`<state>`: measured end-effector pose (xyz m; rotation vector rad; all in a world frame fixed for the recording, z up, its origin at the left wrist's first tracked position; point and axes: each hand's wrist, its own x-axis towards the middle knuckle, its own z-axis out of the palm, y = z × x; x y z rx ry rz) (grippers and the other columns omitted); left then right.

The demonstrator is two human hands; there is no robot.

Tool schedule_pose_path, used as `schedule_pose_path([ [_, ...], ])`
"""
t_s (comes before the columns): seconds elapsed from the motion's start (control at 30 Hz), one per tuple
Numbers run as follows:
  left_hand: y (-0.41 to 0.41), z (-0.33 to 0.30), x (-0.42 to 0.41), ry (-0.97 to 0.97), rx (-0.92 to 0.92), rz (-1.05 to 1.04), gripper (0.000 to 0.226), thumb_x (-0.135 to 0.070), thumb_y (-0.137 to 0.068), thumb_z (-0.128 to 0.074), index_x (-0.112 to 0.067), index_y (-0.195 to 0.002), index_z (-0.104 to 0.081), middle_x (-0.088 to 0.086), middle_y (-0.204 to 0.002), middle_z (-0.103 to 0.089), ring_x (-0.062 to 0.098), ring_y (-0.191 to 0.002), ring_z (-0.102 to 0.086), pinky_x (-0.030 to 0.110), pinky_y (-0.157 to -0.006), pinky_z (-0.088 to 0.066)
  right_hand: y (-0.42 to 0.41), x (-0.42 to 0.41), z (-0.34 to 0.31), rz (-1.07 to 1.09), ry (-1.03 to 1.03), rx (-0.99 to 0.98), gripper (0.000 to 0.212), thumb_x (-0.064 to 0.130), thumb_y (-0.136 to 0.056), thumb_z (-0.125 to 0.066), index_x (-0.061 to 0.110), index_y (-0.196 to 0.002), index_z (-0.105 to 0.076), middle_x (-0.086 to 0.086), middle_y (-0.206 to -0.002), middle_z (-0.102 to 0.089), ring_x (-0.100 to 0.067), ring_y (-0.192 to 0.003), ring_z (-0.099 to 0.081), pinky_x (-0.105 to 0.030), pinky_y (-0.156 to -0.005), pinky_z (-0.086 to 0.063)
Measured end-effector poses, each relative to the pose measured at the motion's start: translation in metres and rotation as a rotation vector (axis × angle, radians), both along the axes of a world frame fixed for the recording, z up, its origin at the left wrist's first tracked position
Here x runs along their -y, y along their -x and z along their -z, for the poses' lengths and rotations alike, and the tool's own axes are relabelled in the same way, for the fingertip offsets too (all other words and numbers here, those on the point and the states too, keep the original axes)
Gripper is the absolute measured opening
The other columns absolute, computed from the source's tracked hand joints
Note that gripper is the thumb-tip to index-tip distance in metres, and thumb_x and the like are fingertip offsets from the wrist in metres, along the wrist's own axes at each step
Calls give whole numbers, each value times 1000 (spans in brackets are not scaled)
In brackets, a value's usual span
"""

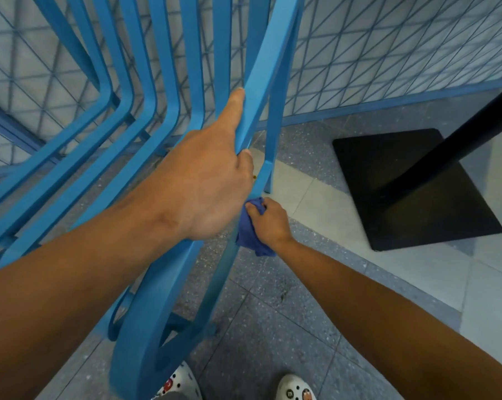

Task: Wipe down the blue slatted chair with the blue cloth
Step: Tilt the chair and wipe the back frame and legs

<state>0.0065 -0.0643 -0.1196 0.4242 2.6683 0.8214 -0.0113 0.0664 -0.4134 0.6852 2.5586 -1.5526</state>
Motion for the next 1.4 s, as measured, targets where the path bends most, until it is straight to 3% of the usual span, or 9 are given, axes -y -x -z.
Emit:
schedule_pose_path([
  [0.13,0,1,1,-17,-9,-1,70,-31,-107,-41,-45,-159,6,4,-72,-63,0,-41,-51,17,-36,-38,39,-20,-4,100,-24,7,35,42,-98,-56,10,-107,-66,-12,-106,-72,-30,-97,-67,-37,-81,-53],
  [0.37,1,2,2,-24,2,8,70,-32,-107,-40,-46,-158,6,4,-74,-65,6,-41,-51,20,-37,-41,105,-60,-11,114,-100,90,40,39,-99,-55,5,-118,-65,-16,-115,-70,-34,-104,-66,-34,-80,-49],
  [0.77,2,3,3,-34,19,17,70,-32,-108,-40,-45,-159,7,5,-77,-67,8,-43,-53,26,-40,-45,30,-23,3,-49,-160,29,36,47,-97,-55,14,-102,-67,-8,-100,-73,-29,-89,-67,-35,-71,-50],
  [0.93,4,4,3,-17,16,29,71,-30,-108,-40,-43,-159,9,7,-85,-68,5,-42,-52,26,-41,-46,63,-37,-6,12,-170,71,38,46,-96,-56,12,-106,-70,-10,-103,-73,-30,-93,-69,-38,-77,-55],
  [1.03,3,2,2,-4,8,28,71,-31,-108,-40,-43,-158,8,6,-81,-66,8,-45,-55,26,-46,-47,91,-50,-11,90,-170,110,42,44,-97,-56,8,-115,-67,-13,-112,-71,-32,-100,-67,-33,-76,-50],
  [1.13,3,3,2,0,1,25,70,-32,-108,-39,-43,-158,9,3,-96,-66,14,-56,-59,26,-56,-49,104,-55,-14,103,-161,132,44,42,-98,-56,6,-122,-63,-15,-118,-68,-33,-105,-65,-36,-83,-51],
  [1.2,3,3,2,-17,13,23,71,-30,-108,-39,-43,-158,9,2,-102,-66,14,-55,-58,26,-54,-49,101,-54,-13,99,-155,136,43,42,-98,-56,7,-121,-64,-14,-117,-69,-33,-105,-66,-38,-86,-53],
  [1.4,0,-1,2,-46,34,5,72,-28,-108,-41,-43,-159,8,6,-110,-69,24,-63,-66,34,-52,-49,57,-29,-10,23,-160,113,39,44,-96,-54,10,-108,-69,-12,-105,-72,-31,-95,-68,-34,-73,-50],
])
